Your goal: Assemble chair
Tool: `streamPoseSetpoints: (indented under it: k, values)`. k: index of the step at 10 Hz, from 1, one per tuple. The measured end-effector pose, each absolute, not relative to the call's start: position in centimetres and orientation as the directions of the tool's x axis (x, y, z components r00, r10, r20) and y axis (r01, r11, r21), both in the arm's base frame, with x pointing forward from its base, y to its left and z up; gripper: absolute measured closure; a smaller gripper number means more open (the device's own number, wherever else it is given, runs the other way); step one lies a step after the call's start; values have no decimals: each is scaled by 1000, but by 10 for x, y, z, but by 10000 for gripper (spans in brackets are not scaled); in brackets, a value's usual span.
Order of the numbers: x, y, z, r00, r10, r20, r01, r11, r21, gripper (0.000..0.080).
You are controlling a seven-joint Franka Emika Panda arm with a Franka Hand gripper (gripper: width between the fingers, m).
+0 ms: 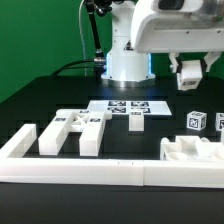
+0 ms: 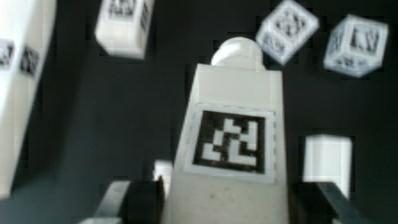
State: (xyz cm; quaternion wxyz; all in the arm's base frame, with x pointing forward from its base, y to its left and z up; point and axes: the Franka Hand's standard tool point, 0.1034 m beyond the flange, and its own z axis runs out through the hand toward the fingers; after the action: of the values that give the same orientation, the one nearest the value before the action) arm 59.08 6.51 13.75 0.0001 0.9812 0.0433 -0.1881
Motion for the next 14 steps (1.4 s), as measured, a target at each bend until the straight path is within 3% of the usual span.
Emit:
streamPoseSetpoints:
  k: [4,6,8,12,14]
  values:
    - [609,66,140,993,95,-75,94,-995,-16,492]
    - [645,66,154,983,137,122,139,-990,-8,492]
    - [655,68,155,946,141,292,147,-989,4,492]
    - [657,68,146,938,157,308,162,-987,11,492]
    - [677,70,143,911,260,319,254,-965,60,492]
